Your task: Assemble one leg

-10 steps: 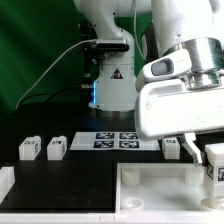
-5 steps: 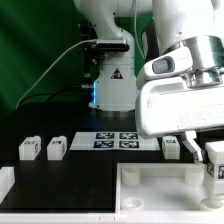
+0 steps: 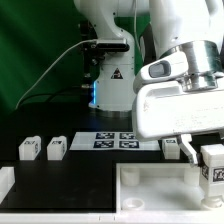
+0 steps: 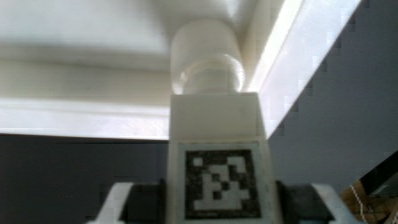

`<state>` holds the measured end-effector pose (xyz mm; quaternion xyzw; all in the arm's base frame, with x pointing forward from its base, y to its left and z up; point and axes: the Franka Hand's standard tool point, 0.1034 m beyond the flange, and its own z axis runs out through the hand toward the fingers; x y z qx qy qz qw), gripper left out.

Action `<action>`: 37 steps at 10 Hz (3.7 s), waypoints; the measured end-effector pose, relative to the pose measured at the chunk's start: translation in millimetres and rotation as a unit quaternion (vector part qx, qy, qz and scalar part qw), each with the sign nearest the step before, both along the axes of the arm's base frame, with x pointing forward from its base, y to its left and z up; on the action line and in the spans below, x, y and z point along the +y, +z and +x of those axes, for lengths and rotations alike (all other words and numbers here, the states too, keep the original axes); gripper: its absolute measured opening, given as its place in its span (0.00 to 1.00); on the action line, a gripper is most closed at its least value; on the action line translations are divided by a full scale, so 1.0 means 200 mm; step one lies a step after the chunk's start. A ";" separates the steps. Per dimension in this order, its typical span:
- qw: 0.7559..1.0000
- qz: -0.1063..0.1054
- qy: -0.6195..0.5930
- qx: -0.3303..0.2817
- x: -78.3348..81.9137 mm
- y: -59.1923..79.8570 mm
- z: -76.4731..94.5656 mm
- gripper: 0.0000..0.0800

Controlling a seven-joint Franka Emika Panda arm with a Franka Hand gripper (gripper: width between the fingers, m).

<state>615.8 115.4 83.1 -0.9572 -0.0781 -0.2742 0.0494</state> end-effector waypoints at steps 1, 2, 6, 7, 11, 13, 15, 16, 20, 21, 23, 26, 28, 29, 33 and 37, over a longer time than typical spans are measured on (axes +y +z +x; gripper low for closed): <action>1.000 0.000 0.000 0.002 0.00 -0.01 0.00 0.37; 1.000 0.000 -0.001 0.005 0.00 -0.03 0.00 0.37; 0.999 0.003 -0.021 -0.025 0.01 -0.03 0.02 0.37; 0.999 0.004 -0.027 -0.026 0.01 -0.03 0.01 0.37; 0.999 0.003 -0.027 -0.017 0.01 -0.05 0.01 0.70; 0.999 0.003 -0.027 -0.017 0.01 -0.05 0.01 0.79; 0.999 0.003 -0.027 -0.017 0.01 -0.05 0.01 0.81; 0.999 0.003 -0.027 -0.017 0.01 -0.05 0.01 0.81; 0.999 0.003 -0.028 -0.017 0.00 -0.04 0.01 0.81; 1.000 0.002 -0.027 0.007 -0.01 -0.03 0.00 0.81; 0.998 0.003 -0.024 0.055 -0.03 0.13 0.03 0.81; 0.975 0.016 -0.028 0.222 -0.01 0.17 0.09 0.81; 0.952 0.017 -0.019 0.305 0.01 0.12 0.08 0.81; 0.954 0.017 -0.020 0.299 0.00 0.10 0.11 0.81; 0.959 0.017 -0.027 0.281 0.00 0.02 0.11 0.81; 0.959 0.017 -0.027 0.281 0.00 0.02 0.12 0.36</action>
Offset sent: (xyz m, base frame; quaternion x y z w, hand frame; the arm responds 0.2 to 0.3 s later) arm 0.0048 0.0042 -0.0325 -0.0172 -0.0148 -0.0074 0.9997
